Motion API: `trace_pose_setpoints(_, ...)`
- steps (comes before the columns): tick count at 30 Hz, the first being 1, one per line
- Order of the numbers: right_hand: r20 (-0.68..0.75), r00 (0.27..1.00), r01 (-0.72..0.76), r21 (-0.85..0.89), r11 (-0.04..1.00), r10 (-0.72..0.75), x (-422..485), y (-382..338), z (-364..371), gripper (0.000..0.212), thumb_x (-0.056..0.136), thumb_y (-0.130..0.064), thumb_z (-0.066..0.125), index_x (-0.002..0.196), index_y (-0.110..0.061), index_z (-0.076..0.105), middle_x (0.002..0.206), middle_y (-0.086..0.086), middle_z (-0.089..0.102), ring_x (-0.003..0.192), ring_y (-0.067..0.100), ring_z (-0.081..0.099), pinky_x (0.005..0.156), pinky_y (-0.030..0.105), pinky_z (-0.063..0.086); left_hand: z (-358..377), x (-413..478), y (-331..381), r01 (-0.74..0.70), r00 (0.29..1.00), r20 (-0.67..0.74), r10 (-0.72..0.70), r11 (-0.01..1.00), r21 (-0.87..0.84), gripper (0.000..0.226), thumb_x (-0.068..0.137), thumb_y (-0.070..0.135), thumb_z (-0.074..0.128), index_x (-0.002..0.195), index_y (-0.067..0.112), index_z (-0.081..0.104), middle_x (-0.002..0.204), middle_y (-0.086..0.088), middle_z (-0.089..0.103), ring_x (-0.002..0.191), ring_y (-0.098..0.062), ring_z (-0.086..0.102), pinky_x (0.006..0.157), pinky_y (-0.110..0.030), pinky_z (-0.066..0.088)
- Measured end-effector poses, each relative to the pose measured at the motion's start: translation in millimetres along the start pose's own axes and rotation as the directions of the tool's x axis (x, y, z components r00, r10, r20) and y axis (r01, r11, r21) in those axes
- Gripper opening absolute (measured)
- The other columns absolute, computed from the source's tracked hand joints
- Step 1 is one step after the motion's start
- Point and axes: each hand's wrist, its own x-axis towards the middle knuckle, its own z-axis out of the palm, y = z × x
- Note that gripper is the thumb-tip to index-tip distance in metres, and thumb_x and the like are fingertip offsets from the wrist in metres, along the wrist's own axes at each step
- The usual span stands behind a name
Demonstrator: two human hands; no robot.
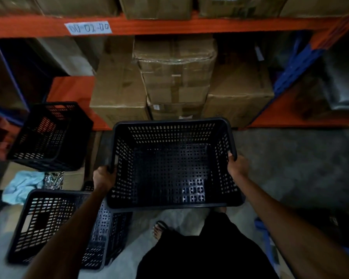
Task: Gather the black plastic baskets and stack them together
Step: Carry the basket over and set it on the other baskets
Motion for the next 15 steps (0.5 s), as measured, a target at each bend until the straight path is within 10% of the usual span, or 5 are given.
trace_pose_setpoints(6,-0.015,1.000,0.027,0.051,0.998,-0.027,2.1,13.5,17.7,0.049,0.101,-0.038,0.044,0.135,-0.003,0.055,0.131,0.023,0.060,0.120,0.040,0.057,0.104,0.045,0.045,20.7,16.8,0.7,0.013,0.999,0.038,-0.012,1.000,-0.016,0.040,0.090,0.027,0.062,0.096,-0.012,0.069,0.099,-0.034,0.070,0.094,-0.045,0.067,0.080,-0.045,0.053)
trace_pose_setpoints(15,-0.044,0.996,0.085,0.035,0.996,-0.083,-2.0,19.1,40.4,0.050,0.101,-0.039,0.042,0.126,0.001,0.057,0.119,0.026,0.065,0.106,0.040,0.063,0.089,0.041,0.049,33.1,34.6,-11.9,0.028,0.998,0.048,-0.028,1.000,0.000,0.047,0.093,0.037,0.054,0.094,-0.008,0.069,0.094,-0.030,0.071,0.086,-0.041,0.069,0.073,-0.045,0.054)
